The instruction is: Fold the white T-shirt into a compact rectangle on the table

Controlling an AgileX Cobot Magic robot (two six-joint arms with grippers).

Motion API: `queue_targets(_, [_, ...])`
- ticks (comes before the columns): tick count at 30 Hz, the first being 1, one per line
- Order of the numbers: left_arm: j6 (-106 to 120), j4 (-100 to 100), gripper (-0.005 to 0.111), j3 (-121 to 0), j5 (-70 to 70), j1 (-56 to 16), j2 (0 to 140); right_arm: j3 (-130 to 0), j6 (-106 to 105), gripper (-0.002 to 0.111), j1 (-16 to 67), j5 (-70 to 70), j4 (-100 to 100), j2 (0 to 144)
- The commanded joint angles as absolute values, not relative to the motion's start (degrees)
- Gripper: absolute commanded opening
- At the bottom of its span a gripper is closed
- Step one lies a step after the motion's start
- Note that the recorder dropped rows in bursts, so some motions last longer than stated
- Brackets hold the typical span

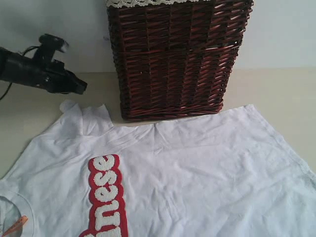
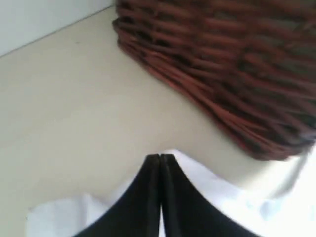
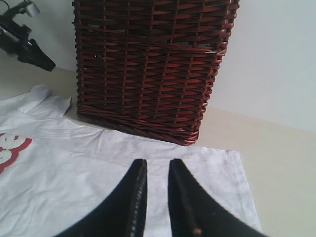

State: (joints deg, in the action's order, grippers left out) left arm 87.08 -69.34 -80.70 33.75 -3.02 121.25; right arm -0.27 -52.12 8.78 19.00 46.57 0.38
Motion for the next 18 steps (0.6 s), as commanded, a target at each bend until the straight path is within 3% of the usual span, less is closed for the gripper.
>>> queue_targets(1, [77.3,-53.6,0.000,-77.0,52.5,-0.2,117.2,0.0,-52.2,0.017,8.9,18.9,46.3,0.0])
queue_targets(6, [77.6,-44.2,0.000,-68.8,53.3,1.1,116.4,0.0,-52.2,0.017,8.9,18.9,46.3,0.0])
queue_targets(12, [84.6,-45.8,0.000,-60.0,40.4,1.0,116.6,0.0,-52.2,0.017,8.9,18.9,46.3,0.0])
queue_targets(18, [87.1,-48.3,0.000,-58.8,27.3,0.7,118.1,0.0,-52.2,0.017,8.9,18.9,46.3,0.0])
